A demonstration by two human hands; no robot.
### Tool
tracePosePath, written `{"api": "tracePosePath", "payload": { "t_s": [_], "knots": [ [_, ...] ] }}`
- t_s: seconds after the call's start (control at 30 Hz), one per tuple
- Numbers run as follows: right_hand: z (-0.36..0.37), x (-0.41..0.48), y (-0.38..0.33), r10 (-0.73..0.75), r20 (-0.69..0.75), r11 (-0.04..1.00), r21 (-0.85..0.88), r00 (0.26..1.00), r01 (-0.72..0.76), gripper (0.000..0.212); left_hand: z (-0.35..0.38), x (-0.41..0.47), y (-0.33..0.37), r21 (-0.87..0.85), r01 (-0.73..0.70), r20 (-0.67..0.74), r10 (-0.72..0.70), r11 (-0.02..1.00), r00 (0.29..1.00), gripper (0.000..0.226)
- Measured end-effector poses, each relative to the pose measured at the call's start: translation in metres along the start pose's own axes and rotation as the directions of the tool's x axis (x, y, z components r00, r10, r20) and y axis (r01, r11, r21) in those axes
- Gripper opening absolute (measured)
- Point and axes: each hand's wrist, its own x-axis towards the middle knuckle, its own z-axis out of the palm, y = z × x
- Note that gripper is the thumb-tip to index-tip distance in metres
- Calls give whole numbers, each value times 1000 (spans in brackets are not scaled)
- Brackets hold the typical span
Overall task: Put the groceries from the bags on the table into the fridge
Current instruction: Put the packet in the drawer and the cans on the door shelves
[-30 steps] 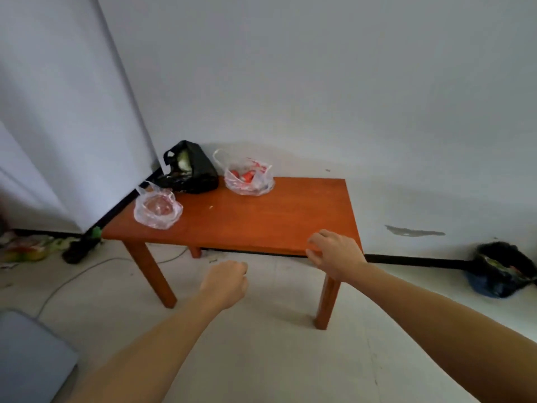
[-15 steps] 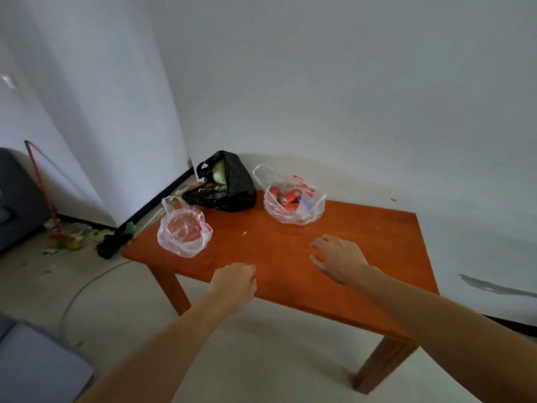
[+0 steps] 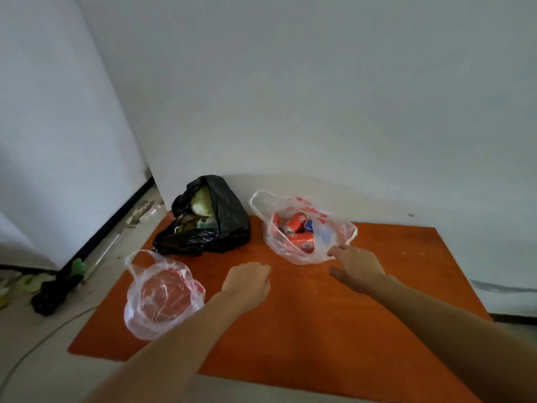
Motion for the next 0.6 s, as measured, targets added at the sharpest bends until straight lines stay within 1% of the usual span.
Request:
{"api": "tracePosePath", "payload": {
  "t_s": [0.07, 0.2, 0.37, 0.5, 0.6],
  "knots": [
    [0, 22, -4, 27, 9, 1000, 13, 1000, -27, 40, -1, 28, -14, -5, -23, -8, 23, 1000, 1000, 19],
    [6, 66, -5, 35, 22, 999, 5, 999, -36, 41, 8, 76, -33, -10, -58, -2, 58, 998, 998, 19],
    [30, 139, 3, 8, 56, 1000, -3, 998, -7, 45, 27, 132, -51, -4, -104, -15, 104, 995, 995, 20],
    [67, 200, 8, -41, 133, 999, 10, 990, 40, 43, 37, 168, -61, 17, -109, 33, 109, 994, 994, 20],
    [100, 243, 7, -110, 217, 994, 14, 970, 110, 60, 43, 193, -70, 36, -121, 48, 119, 992, 992, 22]
  ]
}}
